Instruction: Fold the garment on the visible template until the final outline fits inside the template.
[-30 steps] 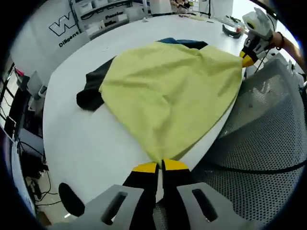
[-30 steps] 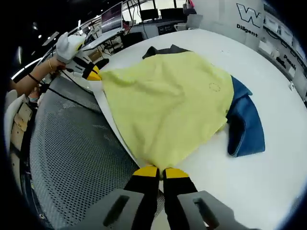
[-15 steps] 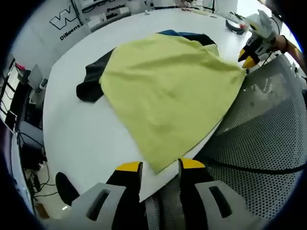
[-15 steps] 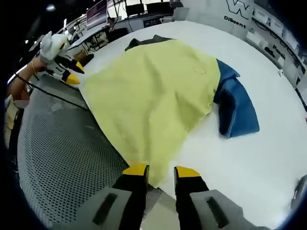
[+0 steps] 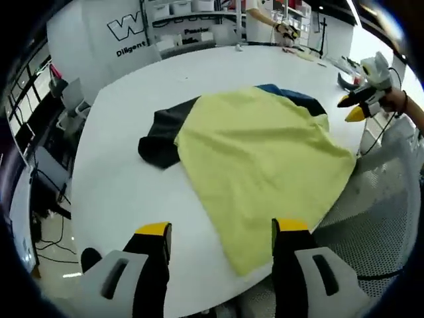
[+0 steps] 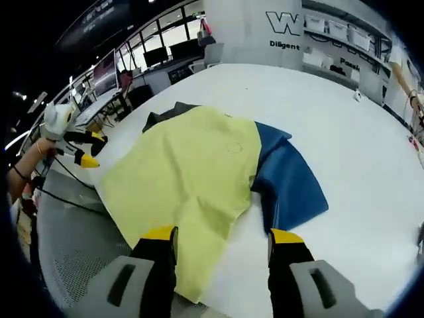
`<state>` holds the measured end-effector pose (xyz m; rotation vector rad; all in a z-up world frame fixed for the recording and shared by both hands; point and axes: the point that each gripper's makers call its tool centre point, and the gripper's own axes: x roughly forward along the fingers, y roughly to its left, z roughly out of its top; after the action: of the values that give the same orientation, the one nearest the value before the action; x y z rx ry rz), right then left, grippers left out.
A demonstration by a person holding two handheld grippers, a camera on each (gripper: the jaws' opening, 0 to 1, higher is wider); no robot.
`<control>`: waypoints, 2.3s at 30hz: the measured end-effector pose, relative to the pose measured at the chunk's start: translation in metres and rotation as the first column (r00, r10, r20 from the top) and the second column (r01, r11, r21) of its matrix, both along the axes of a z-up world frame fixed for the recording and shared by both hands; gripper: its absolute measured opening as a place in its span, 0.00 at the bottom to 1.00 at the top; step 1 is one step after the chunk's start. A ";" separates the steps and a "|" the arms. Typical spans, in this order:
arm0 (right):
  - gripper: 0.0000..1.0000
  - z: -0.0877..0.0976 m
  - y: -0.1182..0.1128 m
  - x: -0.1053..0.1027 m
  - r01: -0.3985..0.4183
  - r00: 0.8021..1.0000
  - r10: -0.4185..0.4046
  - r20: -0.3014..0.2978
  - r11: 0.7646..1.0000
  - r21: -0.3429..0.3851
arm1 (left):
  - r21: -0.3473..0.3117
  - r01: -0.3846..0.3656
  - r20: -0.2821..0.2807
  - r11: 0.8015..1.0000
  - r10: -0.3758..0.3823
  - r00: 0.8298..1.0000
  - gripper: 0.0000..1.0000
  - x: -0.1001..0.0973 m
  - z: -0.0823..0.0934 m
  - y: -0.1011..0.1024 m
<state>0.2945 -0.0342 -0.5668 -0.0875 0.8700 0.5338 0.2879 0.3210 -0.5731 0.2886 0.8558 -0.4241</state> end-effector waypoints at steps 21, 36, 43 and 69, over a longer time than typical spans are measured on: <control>0.75 0.010 0.014 0.081 0.016 0.999 -0.017 0.037 0.999 0.029 | -0.100 -0.054 0.052 0.993 0.060 0.997 0.84 0.085 0.016 -0.001; 0.68 -0.005 0.017 0.137 -0.018 0.999 0.017 0.029 1.000 0.020 | -0.140 -0.039 0.086 0.989 0.052 0.995 0.77 0.142 0.015 -0.002; 0.66 -0.018 0.021 0.166 -0.056 0.998 0.055 0.030 0.998 0.020 | -0.166 -0.031 0.102 0.986 0.048 0.994 0.74 0.173 0.008 -0.012; 0.33 -0.072 0.031 0.221 -0.219 0.975 0.220 0.031 0.975 -0.038 | -0.091 -0.042 -0.036 0.995 0.039 0.999 0.48 0.242 -0.063 0.007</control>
<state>0.5159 -0.0032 -0.6389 -0.2254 0.8397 0.7220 0.5304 0.3285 -0.6361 0.1791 0.8713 -0.4301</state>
